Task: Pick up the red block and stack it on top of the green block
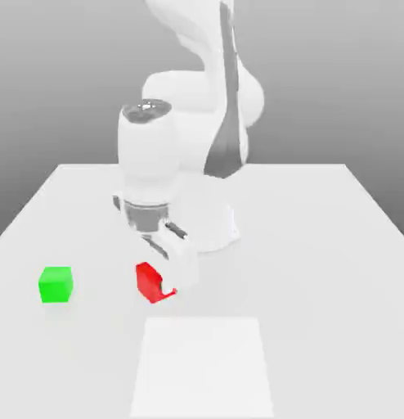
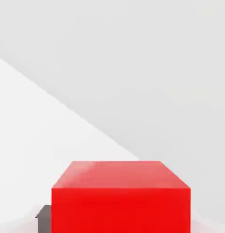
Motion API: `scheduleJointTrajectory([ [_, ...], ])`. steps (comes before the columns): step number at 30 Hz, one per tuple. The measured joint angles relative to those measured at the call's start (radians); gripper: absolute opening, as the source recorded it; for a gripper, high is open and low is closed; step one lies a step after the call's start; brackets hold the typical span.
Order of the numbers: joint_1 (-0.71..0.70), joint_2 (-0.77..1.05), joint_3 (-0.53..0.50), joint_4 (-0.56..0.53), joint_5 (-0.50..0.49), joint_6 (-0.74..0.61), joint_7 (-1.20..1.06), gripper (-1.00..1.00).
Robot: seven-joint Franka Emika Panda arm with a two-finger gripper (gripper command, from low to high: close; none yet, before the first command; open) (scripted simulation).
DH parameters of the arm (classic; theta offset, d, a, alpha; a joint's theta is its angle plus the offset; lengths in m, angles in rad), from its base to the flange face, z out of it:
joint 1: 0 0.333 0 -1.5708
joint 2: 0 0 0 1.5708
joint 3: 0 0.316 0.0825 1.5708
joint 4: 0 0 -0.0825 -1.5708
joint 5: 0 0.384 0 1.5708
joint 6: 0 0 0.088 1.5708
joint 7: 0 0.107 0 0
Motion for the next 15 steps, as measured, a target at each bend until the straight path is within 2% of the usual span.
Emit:
scheduleJointTrajectory([
  [15,-0.351,-0.020,-0.095,0.080,-0.039,-0.099,0.662,-1.00],
])
